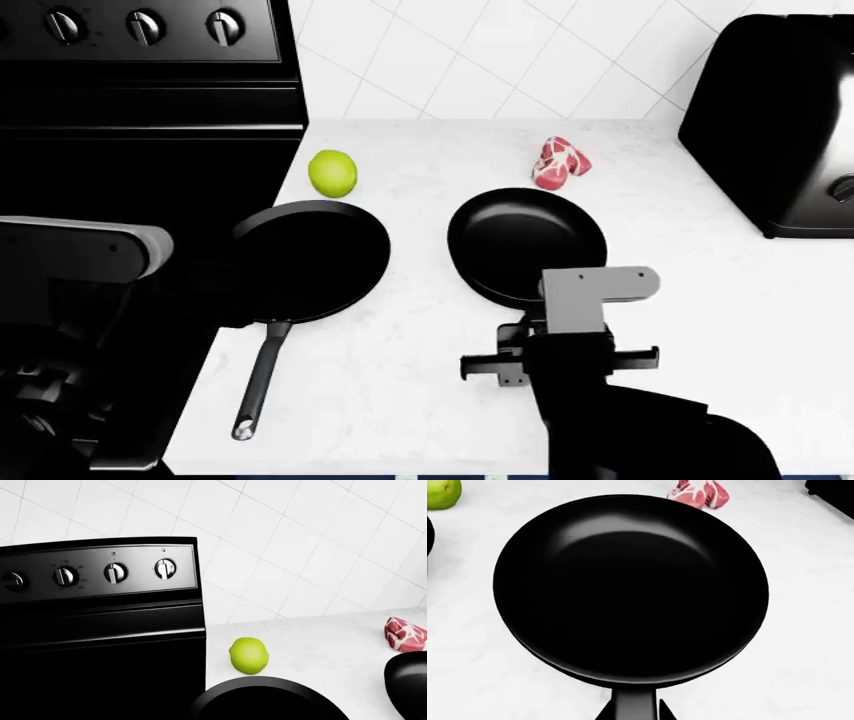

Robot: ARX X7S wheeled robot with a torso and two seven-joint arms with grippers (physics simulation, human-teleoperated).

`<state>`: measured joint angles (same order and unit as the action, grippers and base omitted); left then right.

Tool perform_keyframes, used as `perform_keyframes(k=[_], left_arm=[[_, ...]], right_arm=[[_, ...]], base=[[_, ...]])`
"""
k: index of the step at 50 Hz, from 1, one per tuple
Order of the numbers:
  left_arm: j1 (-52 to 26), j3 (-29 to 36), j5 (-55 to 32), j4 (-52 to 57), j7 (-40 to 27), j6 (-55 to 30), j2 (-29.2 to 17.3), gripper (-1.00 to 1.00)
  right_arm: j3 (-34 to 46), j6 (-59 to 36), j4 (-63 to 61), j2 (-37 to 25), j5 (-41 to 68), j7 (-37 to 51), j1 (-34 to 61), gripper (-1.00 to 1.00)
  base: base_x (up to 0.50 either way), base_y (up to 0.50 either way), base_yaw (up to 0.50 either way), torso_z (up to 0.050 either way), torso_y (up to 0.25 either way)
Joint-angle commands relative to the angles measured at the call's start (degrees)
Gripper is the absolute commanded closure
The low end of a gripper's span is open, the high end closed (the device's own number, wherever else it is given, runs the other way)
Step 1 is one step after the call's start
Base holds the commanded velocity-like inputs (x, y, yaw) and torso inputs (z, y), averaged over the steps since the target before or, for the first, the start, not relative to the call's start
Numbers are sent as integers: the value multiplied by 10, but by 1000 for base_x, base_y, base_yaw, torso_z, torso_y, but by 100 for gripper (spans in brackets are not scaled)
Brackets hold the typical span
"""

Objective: Place both pans onto different burners. Then place the lemon and the lamb chop on different pans.

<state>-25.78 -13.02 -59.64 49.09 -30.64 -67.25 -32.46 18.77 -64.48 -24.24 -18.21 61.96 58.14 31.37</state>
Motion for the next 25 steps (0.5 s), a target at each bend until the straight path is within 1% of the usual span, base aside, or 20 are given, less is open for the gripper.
perform_keyframes(k=[1, 10, 13, 21, 25], left_arm=[[0, 2, -4, 0, -7, 1, -1, -100], [3, 4, -6, 1, -10, 4, -1, -100], [4, 4, -7, 0, -12, 5, -1, -100], [0, 3, -19, 3, -20, 2, -1, -100], [9, 13, -7, 1, -13, 10, 0, -100]], right_arm=[[0, 0, 13, -9, 13, -10, -19, 100], [-2, -6, -17, -17, 27, 2, -16, 100], [-8, -13, -36, -22, 38, 7, 0, 100], [-48, -43, -95, -37, 112, 52, 53, 100], [-64, -58, -118, -43, 159, 83, 69, 100]], base=[[0, 0, 0, 0, 0], [-1, 0, 0, 0, 0], [0, 0, 0, 0, 0], [0, 0, 0, 0, 0], [0, 0, 0, 0, 3]])
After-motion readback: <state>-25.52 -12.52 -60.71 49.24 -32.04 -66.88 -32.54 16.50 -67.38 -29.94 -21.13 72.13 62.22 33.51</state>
